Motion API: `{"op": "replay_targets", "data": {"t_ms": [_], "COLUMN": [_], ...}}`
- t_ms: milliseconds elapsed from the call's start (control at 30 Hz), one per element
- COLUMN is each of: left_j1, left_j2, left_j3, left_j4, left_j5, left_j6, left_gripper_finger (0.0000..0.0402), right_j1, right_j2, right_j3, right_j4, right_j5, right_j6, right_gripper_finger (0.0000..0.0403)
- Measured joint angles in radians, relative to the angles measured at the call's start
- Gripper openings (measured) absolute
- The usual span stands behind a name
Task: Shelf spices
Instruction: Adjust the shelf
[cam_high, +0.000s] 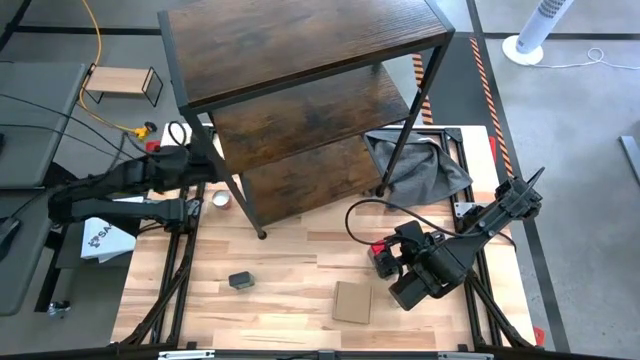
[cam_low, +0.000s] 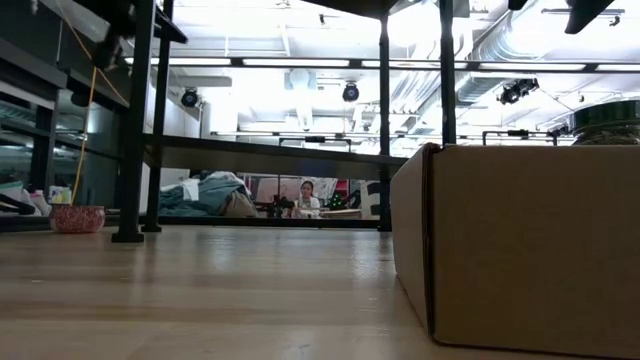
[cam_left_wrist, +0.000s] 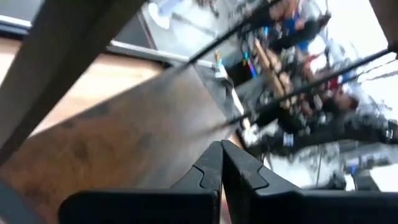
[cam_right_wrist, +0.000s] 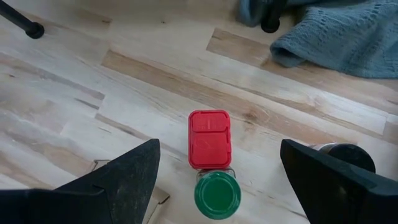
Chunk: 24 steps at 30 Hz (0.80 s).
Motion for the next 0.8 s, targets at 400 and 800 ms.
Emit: {"op": "replay_targets", "data": {"t_ms": [400,800], "left_j1": [-0.002,0.089], "left_j2": [-0.001,-0.021], "left_j3": [-0.065,-0.065], "left_j4": [0.052,0.058], "left_j5": [-0.385,-0.707], "left_j6": [-0.043,-0.032], "left_gripper_finger": [0.0000,0.0000], "right_j1": [0.000,0.000], "right_j2": [0.000,0.000], "right_j3": [0.000,0.000], "right_j4": [0.000,0.000], "right_j5": [-0.002,0.043], "right_j6": [0.008,0.068], "right_gripper_finger": [0.0327,0.0327]}}
